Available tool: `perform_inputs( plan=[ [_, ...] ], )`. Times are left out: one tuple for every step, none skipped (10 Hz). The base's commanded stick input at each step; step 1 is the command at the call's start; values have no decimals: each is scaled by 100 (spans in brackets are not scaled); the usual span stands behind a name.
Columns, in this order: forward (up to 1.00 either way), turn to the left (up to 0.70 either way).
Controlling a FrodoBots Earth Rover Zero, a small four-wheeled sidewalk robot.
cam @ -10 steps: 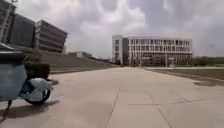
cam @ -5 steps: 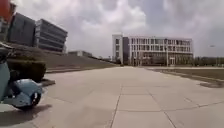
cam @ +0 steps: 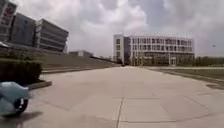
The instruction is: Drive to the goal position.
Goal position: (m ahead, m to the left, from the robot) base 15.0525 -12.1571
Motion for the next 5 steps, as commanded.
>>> perform_inputs(
  plan=[
    [50,-2],
    [50,-2],
    [50,-2],
    [50,-2],
    [50,-2]
  ],
)
